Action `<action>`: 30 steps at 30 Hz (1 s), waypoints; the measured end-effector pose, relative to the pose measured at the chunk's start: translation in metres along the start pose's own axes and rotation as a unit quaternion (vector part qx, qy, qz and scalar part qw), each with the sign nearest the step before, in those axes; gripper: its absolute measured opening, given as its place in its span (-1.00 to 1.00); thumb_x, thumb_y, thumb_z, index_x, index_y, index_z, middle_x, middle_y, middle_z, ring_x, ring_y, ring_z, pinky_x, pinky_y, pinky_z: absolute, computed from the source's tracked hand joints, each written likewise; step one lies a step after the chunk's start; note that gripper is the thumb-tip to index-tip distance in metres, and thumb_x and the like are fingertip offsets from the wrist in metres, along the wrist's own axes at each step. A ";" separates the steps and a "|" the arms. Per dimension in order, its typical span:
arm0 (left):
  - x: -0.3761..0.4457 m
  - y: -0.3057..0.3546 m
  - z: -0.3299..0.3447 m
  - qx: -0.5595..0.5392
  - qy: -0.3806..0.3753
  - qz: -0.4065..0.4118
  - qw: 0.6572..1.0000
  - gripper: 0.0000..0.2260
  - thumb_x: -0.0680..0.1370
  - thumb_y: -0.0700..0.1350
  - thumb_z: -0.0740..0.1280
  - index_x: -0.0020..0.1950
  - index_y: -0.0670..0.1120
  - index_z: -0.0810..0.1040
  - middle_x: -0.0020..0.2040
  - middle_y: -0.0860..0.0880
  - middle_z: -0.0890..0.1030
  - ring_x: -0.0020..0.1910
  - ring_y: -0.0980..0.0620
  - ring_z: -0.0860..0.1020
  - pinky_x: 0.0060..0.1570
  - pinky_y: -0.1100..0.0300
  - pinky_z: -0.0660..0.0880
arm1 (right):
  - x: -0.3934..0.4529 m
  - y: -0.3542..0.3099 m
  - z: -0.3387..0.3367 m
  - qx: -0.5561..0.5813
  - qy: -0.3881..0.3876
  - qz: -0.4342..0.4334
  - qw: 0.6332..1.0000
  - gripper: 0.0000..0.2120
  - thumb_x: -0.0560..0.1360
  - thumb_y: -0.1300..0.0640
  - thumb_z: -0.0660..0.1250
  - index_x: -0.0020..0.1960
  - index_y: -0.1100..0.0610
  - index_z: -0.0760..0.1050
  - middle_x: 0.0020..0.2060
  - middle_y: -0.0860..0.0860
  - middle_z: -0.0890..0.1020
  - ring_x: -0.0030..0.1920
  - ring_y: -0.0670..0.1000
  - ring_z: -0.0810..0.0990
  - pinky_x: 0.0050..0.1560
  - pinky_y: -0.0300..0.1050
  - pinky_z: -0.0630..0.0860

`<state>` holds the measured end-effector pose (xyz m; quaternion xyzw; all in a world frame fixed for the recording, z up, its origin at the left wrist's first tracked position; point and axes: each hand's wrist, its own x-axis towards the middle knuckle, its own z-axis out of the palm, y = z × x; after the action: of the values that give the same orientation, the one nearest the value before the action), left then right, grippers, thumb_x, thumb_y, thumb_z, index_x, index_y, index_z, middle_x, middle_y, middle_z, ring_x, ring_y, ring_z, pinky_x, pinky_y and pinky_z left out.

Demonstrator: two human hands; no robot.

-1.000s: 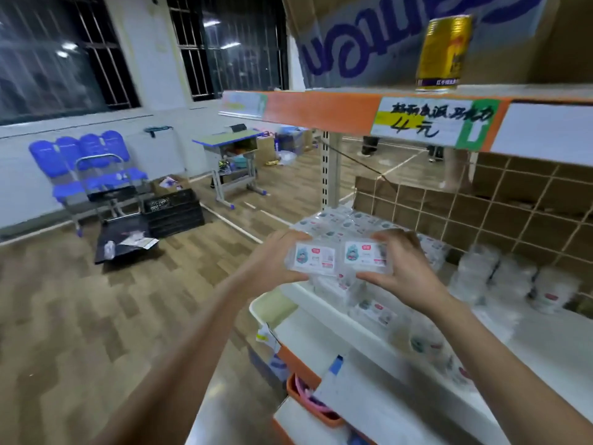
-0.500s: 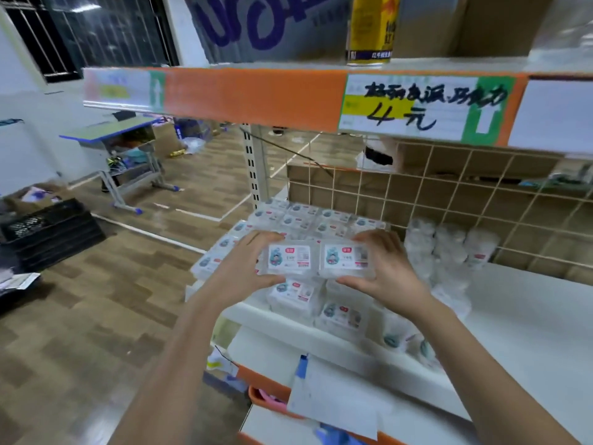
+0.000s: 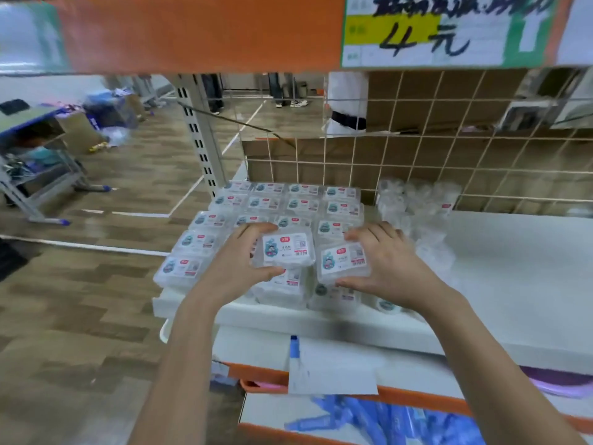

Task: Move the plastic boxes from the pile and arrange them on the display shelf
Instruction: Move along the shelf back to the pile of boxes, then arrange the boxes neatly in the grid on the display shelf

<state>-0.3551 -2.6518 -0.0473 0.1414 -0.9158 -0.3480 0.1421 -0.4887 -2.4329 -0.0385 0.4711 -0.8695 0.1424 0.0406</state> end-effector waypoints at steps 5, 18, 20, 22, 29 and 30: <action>0.003 -0.007 -0.006 -0.015 -0.030 0.024 0.999 -0.47 0.41 -0.07 0.50 0.30 0.13 0.36 0.20 0.24 0.33 0.16 0.29 0.32 0.06 0.37 0.30 | -0.007 -0.016 0.005 -0.011 -0.013 0.032 0.999 -0.30 0.36 -0.32 0.34 0.36 0.01 0.28 0.29 -0.06 0.36 0.32 -0.02 0.23 0.23 -0.17 0.06; 0.004 -0.034 -0.012 -0.055 -0.055 0.075 0.994 -0.47 0.40 -0.12 0.51 0.22 0.20 0.34 0.22 0.20 0.36 0.21 0.22 0.35 -0.12 0.60 0.33 | -0.018 -0.036 0.025 -0.082 -0.014 0.069 0.994 -0.31 0.39 -0.35 0.27 0.36 0.06 0.36 0.25 -0.02 0.43 0.26 0.05 0.32 0.22 -0.09 0.13; 0.004 -0.036 -0.013 -0.050 -0.054 0.079 0.994 -0.47 0.40 -0.12 0.51 0.22 0.19 0.34 0.21 0.19 0.36 0.21 0.20 0.35 -0.11 0.59 0.34 | -0.018 -0.036 0.025 -0.111 -0.027 0.072 0.991 -0.28 0.41 -0.39 0.20 0.38 0.07 0.36 0.25 -0.02 0.43 0.25 0.05 0.32 0.24 -0.06 0.18; 0.005 -0.036 -0.015 -0.050 -0.054 0.082 0.994 -0.47 0.40 -0.11 0.51 0.23 0.19 0.33 0.20 0.19 0.36 0.20 0.21 0.35 -0.11 0.59 0.34 | -0.017 -0.038 0.026 -0.131 -0.052 0.086 0.986 -0.25 0.39 -0.44 0.08 0.34 0.08 0.41 0.19 -0.03 0.47 0.19 0.03 0.36 0.20 -0.04 0.25; 0.009 -0.039 -0.017 -0.037 -0.062 0.101 0.992 -0.46 0.39 -0.06 0.51 0.27 0.15 0.34 0.21 0.20 0.35 0.23 0.23 0.30 0.05 0.56 0.28 | -0.019 -0.040 0.031 -0.158 -0.058 0.090 0.982 -0.20 0.36 -0.45 0.11 0.41 0.06 0.36 0.24 -0.03 0.46 0.26 0.04 0.36 0.27 -0.04 0.23; 0.012 -0.038 -0.018 -0.035 -0.068 0.100 0.992 -0.45 0.39 -0.05 0.51 0.30 0.13 0.35 0.22 0.20 0.35 0.23 0.23 0.31 0.13 0.46 0.28 | -0.019 -0.041 0.028 -0.162 -0.056 0.086 0.981 -0.17 0.35 -0.46 0.04 0.43 0.04 0.32 0.27 -0.05 0.44 0.28 0.03 0.32 0.29 -0.06 0.20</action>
<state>-0.3533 -2.6942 -0.0586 0.0203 -0.9202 -0.3726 0.1178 -0.4429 -2.4470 -0.0611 0.3888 -0.9194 -0.0237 0.0547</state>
